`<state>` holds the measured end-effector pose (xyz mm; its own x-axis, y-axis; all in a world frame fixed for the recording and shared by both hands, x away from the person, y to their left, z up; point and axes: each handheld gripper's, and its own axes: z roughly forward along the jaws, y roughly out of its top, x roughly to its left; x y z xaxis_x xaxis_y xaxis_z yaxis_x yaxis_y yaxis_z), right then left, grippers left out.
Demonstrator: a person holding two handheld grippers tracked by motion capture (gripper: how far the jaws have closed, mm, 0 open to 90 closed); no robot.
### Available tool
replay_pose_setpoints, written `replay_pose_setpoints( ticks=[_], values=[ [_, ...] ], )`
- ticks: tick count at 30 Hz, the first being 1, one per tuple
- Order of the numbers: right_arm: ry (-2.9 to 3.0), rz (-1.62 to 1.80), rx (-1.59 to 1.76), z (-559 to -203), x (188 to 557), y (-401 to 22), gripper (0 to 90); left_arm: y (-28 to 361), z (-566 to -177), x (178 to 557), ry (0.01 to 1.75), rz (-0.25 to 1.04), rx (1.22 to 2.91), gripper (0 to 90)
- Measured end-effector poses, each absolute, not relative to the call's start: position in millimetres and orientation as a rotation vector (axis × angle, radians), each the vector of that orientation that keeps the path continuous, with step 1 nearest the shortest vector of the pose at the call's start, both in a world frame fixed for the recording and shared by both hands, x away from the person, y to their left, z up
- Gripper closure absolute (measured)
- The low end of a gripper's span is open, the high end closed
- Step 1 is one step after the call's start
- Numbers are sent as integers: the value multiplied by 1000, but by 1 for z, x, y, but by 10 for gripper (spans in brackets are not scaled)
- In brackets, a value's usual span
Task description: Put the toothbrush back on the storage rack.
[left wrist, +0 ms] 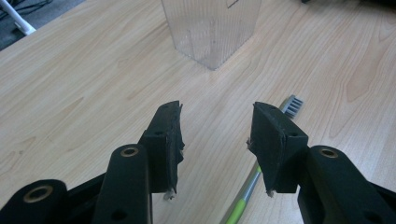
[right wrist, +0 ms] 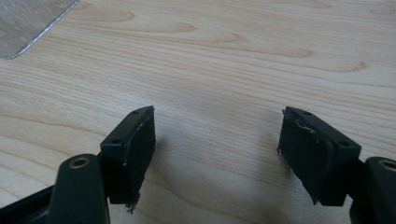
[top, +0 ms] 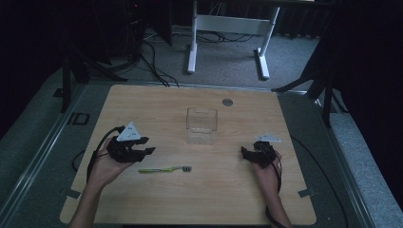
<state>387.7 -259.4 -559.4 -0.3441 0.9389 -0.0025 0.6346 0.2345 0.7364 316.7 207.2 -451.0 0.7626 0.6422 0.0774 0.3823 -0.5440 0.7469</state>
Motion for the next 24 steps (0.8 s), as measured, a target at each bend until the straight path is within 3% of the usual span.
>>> replay_pose_setpoints(
  ticks=[24],
  values=[
    [2064, 905, 1441, -559, 388, -259, 272, 200, -458, 319, 712, 415, 2258, 534]
  ],
)
